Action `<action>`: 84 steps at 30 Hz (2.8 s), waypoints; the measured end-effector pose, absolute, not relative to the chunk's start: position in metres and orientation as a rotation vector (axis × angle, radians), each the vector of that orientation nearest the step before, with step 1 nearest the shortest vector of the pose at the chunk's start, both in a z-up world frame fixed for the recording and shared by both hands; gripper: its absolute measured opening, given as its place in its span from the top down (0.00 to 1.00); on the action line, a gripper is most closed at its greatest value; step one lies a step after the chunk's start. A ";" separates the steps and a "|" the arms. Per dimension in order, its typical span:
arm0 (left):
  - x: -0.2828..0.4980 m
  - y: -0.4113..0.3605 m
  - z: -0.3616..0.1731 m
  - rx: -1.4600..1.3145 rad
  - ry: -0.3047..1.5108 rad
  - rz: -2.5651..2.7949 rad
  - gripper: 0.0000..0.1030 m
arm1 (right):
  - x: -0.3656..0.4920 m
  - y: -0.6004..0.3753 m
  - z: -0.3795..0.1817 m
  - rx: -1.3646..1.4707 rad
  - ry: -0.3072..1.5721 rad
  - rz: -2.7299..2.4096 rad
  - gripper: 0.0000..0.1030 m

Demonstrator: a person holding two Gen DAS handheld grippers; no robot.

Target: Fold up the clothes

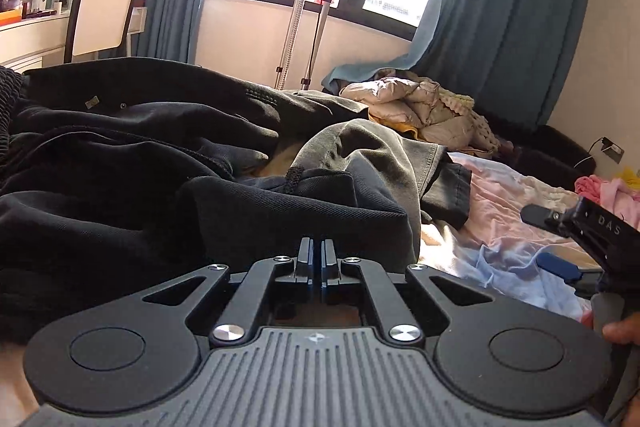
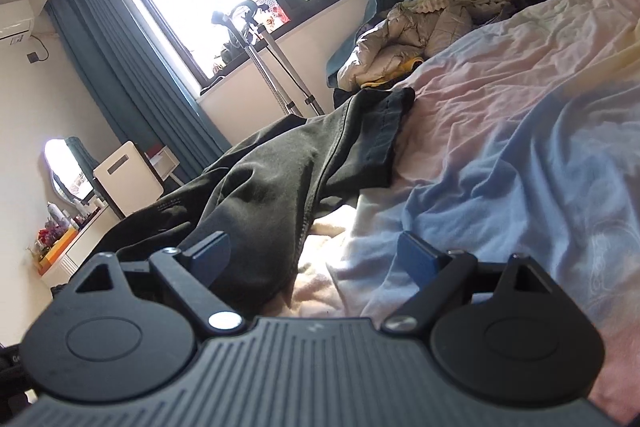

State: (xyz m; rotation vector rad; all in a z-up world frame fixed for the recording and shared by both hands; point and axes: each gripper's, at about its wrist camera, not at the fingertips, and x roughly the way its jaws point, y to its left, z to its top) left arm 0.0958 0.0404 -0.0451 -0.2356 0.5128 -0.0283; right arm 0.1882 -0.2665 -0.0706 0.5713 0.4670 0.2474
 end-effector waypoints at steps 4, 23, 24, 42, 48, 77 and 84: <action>0.103 0.039 -0.059 -0.212 0.489 -0.051 0.95 | 0.294 -0.255 -0.061 0.608 0.509 0.252 0.12; 0.134 0.043 -0.084 -0.223 0.437 -0.115 0.95 | 0.450 -0.246 -0.046 0.599 0.431 0.020 0.94; 0.133 0.045 -0.081 -0.236 0.434 -0.115 0.95 | 0.435 -0.250 -0.031 0.578 0.405 0.021 0.94; 0.065 0.073 -0.016 -0.348 0.417 -0.152 0.94 | 0.108 -0.395 0.054 0.756 0.162 -0.157 0.94; 0.037 0.111 -0.001 -0.378 0.495 -0.152 0.53 | 0.074 -0.436 -0.056 0.977 0.302 -0.239 0.94; 0.024 0.238 -0.028 -0.770 0.691 0.157 0.33 | 0.126 -0.484 -0.126 1.163 0.363 -0.210 0.95; 0.031 0.227 -0.030 -0.746 0.697 0.129 0.33 | 0.118 -0.493 -0.065 1.036 -0.001 0.038 0.95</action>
